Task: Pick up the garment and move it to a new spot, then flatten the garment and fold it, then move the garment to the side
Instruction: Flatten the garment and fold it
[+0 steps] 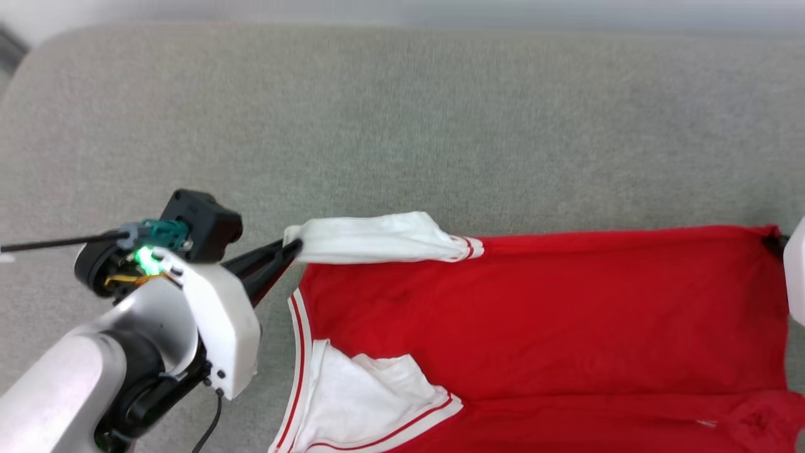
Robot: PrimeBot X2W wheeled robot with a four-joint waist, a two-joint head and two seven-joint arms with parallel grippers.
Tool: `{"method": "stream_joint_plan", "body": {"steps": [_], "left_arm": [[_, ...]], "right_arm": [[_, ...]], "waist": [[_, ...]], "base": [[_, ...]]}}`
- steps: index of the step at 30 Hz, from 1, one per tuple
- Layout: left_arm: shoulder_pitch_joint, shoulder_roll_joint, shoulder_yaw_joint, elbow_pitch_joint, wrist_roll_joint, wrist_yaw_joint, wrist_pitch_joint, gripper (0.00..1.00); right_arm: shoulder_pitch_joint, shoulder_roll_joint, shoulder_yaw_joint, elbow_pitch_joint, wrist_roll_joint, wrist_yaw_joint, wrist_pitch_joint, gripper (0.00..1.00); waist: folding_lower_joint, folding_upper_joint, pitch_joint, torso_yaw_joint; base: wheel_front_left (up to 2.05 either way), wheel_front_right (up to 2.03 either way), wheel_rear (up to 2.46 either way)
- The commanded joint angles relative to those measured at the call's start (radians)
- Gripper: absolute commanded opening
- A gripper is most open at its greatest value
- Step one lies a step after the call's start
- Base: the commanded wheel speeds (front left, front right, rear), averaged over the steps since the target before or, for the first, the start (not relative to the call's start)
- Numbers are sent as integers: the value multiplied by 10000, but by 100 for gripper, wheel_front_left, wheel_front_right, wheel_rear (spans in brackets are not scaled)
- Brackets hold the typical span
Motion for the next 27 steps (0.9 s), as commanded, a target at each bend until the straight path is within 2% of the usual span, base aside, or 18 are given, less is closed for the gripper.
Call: {"method": "stream_joint_plan", "body": {"steps": [1,8,16,20,27], "left_arm": [[229,89,80,-38,-44,88,-64,0],[1654,502,373,-630,-464,645,-231,0],[3578,990,236,-1136,-1053,1034,-92,0],[4126,1103,-20,-764,-1102,955,-31,0],[4128,717,-733,278,-793,574,-63,0]], "right_arm": [[337,21,-87,-122,59,-4,-57,0],[2411,405,-1218,-1593,174,-6,-44,0],[4887,710,-1817,-2962,22,-6,785,0],[5573,549,-1696,-3072,-178,-6,943,0],[5821,481,-1190,-2685,-217,-6,780,0]], "waist": [[1,-1,-544,-89],[1,-1,-1291,-54],[1,-1,-1458,1],[1,-1,-1395,17],[1,-1,-1267,4]], "base": [[0,0,0],[0,0,0],[0,0,0],[0,0,0],[0,0,0]]}}
